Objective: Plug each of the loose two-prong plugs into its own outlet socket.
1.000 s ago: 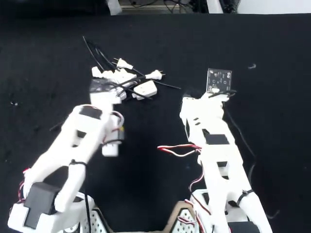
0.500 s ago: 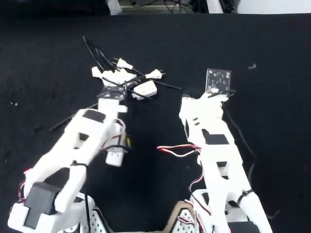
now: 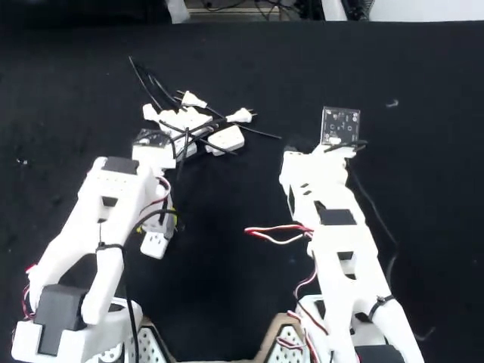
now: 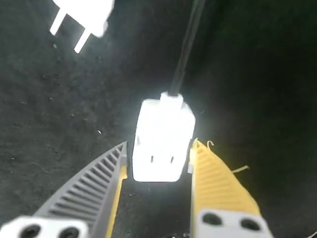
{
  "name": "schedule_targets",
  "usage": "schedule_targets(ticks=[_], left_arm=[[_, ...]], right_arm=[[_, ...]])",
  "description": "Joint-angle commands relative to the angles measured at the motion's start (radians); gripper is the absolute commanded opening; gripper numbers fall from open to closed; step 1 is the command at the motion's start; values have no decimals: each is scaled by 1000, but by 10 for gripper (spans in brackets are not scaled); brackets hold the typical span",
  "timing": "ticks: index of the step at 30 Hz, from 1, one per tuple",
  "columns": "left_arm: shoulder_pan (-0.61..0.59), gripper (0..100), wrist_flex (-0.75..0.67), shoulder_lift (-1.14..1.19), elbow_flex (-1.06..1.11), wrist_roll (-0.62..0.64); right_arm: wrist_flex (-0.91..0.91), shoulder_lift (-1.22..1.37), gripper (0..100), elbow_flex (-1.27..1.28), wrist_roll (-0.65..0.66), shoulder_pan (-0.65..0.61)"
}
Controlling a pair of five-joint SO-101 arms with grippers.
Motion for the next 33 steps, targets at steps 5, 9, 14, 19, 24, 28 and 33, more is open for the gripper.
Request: schedule_targets(ticks=[5, 9, 14, 19, 24, 28, 33], left_arm=[[-35, 203, 21, -8, -81, -20], [-110, 203, 25, -17, -81, -81], [-133, 203, -11, -6, -30, -141], [-143, 203, -169, -17, 96, -184], [-217, 201, -285, -18, 143, -238], [-292, 201, -325, -18, 145, -275], [-357, 200, -341, -17, 153, -334]], right_arm=[[-23, -2, 117, -18, -2, -12], [-23, -2, 117, -18, -2, -12], [-23, -2, 117, -18, -2, -12], [-23, -2, 117, -18, -2, -12], [-23, -2, 117, -18, -2, -12], [-23, -2, 117, -18, -2, -12], [-23, -2, 117, -18, -2, -12]])
